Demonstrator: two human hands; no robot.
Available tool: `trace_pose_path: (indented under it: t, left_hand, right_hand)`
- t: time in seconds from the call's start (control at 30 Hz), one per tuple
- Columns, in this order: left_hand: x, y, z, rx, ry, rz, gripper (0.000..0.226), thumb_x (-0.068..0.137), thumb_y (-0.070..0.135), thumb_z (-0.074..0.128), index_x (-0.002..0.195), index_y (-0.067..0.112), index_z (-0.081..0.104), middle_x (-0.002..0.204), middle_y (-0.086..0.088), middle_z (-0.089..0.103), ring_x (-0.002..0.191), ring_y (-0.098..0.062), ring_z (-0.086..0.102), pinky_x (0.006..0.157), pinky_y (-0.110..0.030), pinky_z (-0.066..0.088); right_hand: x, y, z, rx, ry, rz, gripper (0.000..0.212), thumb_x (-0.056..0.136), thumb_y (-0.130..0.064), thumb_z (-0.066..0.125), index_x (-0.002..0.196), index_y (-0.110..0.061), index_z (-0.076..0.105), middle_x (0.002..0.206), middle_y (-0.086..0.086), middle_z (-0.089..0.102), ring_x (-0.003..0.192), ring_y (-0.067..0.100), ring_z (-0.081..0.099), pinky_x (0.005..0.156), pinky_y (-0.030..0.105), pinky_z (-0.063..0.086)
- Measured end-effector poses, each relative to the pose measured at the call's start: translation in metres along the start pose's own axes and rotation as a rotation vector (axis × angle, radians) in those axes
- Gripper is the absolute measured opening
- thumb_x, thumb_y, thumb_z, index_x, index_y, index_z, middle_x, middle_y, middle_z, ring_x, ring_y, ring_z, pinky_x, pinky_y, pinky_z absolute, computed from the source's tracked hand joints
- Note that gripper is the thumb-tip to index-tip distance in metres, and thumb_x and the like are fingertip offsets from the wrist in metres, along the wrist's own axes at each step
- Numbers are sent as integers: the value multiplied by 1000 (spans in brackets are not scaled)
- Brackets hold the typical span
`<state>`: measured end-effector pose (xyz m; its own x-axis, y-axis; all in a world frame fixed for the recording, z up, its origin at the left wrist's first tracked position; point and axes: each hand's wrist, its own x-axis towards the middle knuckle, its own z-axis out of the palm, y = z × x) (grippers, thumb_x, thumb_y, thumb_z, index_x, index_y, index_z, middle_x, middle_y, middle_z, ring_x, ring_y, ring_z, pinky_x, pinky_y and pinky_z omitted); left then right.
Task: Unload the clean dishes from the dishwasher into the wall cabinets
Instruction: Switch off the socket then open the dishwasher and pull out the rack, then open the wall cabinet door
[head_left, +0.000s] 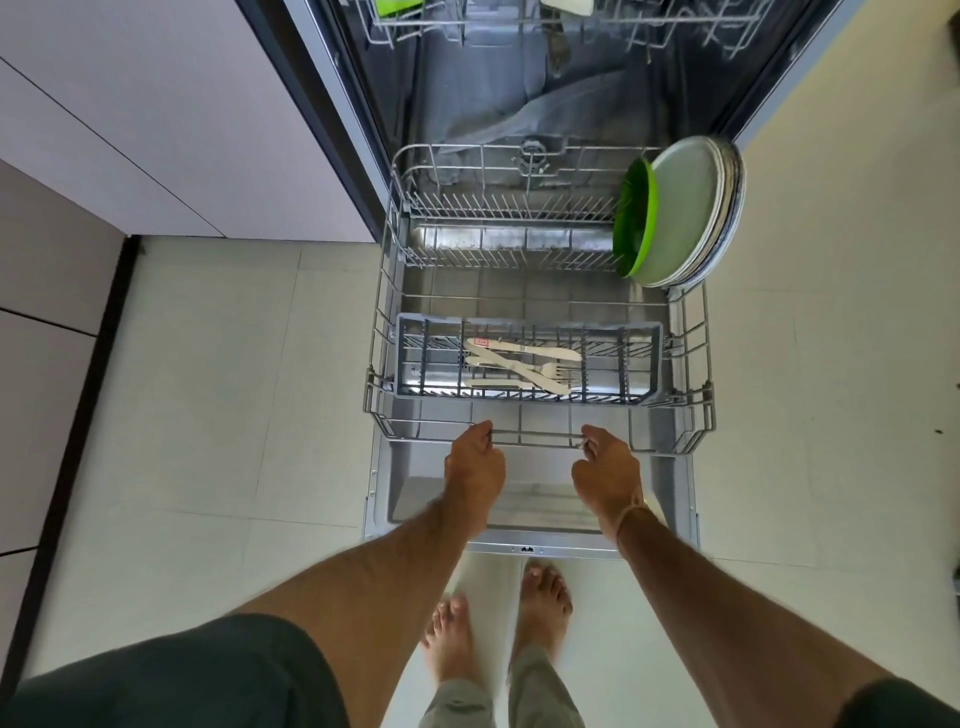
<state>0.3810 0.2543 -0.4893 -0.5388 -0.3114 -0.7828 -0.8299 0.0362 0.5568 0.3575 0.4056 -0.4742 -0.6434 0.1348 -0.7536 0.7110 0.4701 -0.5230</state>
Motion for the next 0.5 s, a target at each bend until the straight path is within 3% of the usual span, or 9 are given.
trace_pose_path:
  t: [0.13,0.23,0.33,0.43,0.5]
  left_hand:
    - [-11,15,-7,32,-43,4,55,99,6,49,151,21,37,154,-8,40,137,-26,44,104,-29,40]
    - [-23,29,-18,9,-67,13,57,99,11,55,151,24,35,157,-8,34,141,-28,38,110,-38,37]
    - [-40,50,-33,19,-73,40,56,98,18,58,150,23,37,157,-7,35,141,-27,37,112,-41,35]
    - [-59,79,-51,36,-73,97,54,98,21,58,149,20,39,156,-5,36,142,-25,37,113,-38,32]
    - [-74,102,-63,-13,-71,127,51,98,18,58,146,18,42,150,2,41,139,-23,39,111,-36,34]
  right_hand:
    - [-10,-10,-5,-36,-23,-14,68,84,5,45,149,-13,38,149,12,44,136,27,44,113,39,36]
    - [-22,-28,-13,-27,-33,-31,68,86,0,45,151,-19,35,152,9,40,137,27,41,111,36,35]
    - [-40,-48,-26,-15,-37,-62,67,88,-3,48,151,-24,35,151,5,42,136,25,42,113,40,35]
    - [-57,-76,-41,-1,-36,-113,65,89,-5,49,150,-24,37,132,2,52,125,19,48,112,38,36]
    - [-66,-100,-51,0,-18,-169,61,91,-5,50,149,-22,40,140,2,50,128,21,48,109,34,37]
